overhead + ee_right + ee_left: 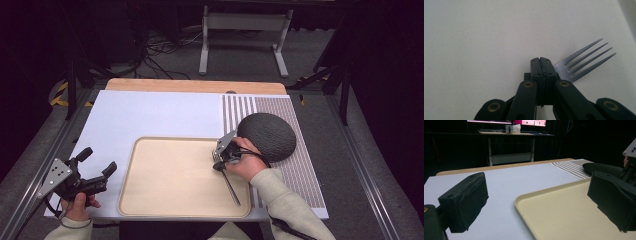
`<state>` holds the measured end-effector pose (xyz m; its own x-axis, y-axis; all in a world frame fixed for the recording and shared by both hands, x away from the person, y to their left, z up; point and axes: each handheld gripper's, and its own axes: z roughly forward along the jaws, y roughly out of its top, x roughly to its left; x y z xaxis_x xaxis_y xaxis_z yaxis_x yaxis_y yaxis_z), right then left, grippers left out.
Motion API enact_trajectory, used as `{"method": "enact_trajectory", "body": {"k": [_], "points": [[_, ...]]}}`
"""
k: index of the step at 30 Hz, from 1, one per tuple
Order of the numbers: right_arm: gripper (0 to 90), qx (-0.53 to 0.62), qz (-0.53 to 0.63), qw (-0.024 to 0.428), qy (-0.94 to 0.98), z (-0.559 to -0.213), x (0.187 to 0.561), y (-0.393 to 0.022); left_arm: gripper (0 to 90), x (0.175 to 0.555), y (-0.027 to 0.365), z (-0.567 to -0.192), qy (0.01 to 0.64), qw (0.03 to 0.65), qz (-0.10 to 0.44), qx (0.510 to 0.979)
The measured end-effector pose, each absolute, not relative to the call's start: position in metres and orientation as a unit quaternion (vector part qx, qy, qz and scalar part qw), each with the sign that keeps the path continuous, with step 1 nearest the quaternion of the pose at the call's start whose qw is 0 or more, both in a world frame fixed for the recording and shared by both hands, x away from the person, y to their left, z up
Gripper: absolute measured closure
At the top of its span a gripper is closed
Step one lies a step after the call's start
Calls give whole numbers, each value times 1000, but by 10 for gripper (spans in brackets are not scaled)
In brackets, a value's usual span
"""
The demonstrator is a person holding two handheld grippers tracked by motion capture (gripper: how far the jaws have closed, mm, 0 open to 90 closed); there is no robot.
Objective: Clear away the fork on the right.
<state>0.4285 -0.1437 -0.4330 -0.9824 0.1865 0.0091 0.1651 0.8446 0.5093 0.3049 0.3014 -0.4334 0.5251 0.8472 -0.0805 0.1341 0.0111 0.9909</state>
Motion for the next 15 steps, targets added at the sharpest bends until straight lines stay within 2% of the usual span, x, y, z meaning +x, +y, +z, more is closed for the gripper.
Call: {"method": "enact_trajectory", "body": {"k": [15], "points": [[900,114,250,41,961,-431,433,-154,34,305,301,-434,384,593,301,640]]}}
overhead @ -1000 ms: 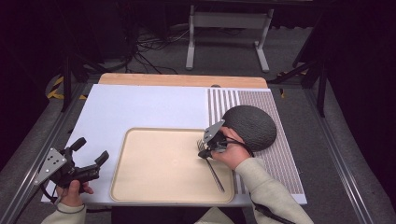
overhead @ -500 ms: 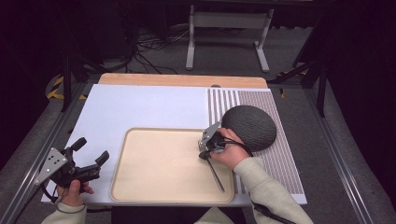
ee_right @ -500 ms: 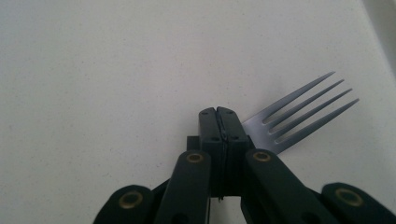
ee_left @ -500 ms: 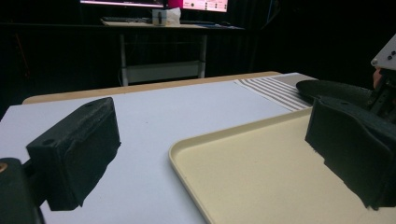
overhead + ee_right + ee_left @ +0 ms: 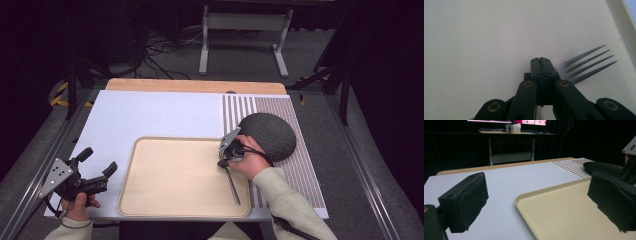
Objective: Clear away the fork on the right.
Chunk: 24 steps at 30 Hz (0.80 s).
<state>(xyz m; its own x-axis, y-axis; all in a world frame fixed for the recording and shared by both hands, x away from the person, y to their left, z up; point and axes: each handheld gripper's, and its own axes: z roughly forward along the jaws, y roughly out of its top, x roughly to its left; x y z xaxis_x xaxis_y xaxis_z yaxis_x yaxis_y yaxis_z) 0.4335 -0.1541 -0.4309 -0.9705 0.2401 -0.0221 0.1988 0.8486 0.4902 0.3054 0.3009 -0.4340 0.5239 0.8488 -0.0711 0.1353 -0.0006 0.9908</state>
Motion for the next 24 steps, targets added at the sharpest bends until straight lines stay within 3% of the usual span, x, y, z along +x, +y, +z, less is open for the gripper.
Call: {"method": "enact_trajectory", "body": {"k": [24], "points": [[899,147,247,56,956,-430,442,-173,34,305,301,-434,385,593,300,640]]}}
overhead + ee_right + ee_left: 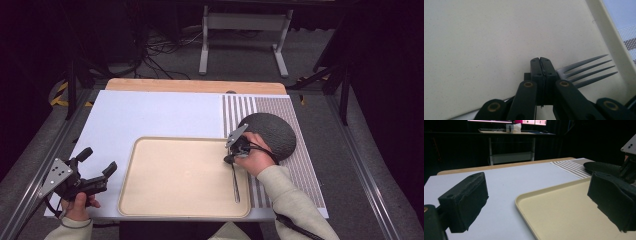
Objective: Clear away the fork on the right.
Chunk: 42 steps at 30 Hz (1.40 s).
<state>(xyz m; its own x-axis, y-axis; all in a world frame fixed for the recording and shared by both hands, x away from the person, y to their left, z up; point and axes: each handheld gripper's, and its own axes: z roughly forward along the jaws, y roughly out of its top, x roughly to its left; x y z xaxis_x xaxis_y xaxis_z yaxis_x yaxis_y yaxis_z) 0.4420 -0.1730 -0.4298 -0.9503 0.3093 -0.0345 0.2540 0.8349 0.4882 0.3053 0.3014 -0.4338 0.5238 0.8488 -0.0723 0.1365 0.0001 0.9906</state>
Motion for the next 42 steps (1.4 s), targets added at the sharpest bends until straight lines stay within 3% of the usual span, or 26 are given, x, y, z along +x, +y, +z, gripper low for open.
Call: {"method": "enact_trajectory", "body": {"k": [11,17,19,20,23,26,31,42], "points": [[894,161,250,60,953,-429,442,-178,34,305,302,-434,385,594,300,640],[835,170,269,69,946,-420,438,-179,34,305,302,-434,386,594,300,639],[765,178,279,74,941,-416,436,-180,34,305,302,-434,386,594,300,639],[639,191,296,81,932,-413,434,-181,34,305,302,-434,386,594,300,639],[410,212,339,96,912,-410,431,-181,34,305,302,-433,385,593,302,639],[283,220,363,106,899,-404,427,-183,34,305,302,-433,386,593,301,640],[191,211,398,135,882,-391,419,-193,34,306,302,-433,385,593,301,641],[172,224,460,170,842,-376,401,-228,33,306,301,-433,385,593,300,640]]}}
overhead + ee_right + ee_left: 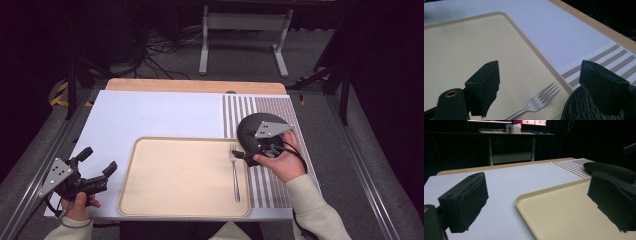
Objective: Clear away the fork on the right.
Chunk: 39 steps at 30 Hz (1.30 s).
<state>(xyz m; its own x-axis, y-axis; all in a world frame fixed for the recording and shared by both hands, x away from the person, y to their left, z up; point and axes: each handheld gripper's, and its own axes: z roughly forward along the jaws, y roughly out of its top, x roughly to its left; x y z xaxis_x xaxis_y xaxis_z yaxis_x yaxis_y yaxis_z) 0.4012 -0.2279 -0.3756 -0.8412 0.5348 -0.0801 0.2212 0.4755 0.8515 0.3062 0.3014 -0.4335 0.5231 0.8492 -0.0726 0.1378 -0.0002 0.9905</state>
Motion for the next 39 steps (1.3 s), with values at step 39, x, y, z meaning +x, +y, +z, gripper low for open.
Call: {"method": "enact_trajectory", "body": {"k": [39], "points": [[103,336,555,208,732,-433,347,-330,33,307,302,-433,387,596,300,637]]}}
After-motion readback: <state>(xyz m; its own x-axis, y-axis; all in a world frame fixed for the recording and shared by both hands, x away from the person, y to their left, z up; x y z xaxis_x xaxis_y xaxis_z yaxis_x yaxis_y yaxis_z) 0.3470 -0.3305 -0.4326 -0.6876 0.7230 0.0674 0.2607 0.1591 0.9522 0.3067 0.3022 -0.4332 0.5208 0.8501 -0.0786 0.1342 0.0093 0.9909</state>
